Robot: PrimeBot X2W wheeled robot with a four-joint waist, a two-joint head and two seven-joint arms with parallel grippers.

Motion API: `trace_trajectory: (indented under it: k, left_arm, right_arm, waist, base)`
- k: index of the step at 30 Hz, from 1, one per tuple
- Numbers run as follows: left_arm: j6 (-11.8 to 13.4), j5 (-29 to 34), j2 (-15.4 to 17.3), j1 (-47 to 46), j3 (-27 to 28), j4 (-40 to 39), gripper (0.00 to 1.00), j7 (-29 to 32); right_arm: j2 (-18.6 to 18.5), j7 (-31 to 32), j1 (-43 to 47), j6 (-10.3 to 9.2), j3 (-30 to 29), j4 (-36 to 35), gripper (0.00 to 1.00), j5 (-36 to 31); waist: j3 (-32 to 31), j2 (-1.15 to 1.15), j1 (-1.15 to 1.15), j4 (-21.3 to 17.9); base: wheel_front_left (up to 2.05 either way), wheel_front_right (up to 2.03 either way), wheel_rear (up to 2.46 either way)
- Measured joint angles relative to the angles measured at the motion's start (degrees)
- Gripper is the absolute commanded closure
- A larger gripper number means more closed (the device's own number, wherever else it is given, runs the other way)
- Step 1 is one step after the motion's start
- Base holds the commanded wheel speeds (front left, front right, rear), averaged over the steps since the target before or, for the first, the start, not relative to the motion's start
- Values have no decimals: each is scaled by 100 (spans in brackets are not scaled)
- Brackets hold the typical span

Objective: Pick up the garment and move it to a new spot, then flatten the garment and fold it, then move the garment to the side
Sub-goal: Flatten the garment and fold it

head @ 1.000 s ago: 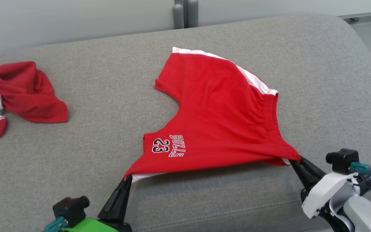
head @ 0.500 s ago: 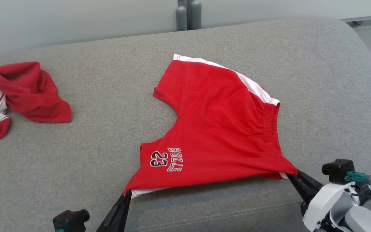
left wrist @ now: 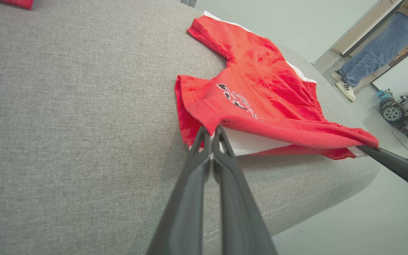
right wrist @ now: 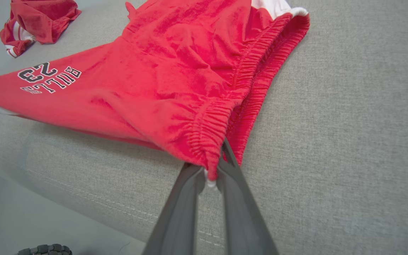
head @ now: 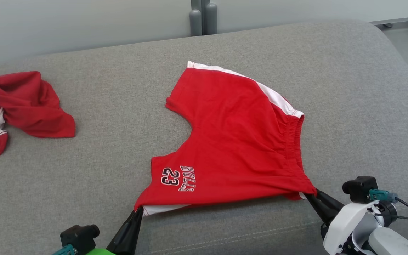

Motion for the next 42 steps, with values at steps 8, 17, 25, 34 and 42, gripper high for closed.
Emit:
trace_trajectory:
  k: [8,17,25,34,42]
  left_arm:
    - [7,-1,-59,-40,-77,303,100,92]
    - [32,105,-85,-316,-233,680,0,209]
    - [54,240,49,-325,-281,848,0,303]
    - [207,258,144,-321,132,717,0,-12]
    - [209,258,30,-447,231,487,0,-298]
  right_arm:
    - [9,-3,-47,-1,92,208,52,-125]
    - [172,-57,-99,-1,279,479,0,-225]
    - [94,-211,-94,-58,204,565,0,-235]
    - [-344,-315,40,-242,-34,454,0,-301]
    - [-573,-266,45,-254,-163,59,0,-255]
  waist:
    - [-7,0,0,-9]
    - [5,0,0,-25]
    - [24,0,0,-63]
    - [-18,0,0,-90]
    - [-163,0,0,-192]
  base:
    - [0,0,0]
    - [0,0,0]
    - [0,0,0]
    - [0,0,0]
    - [0,0,0]
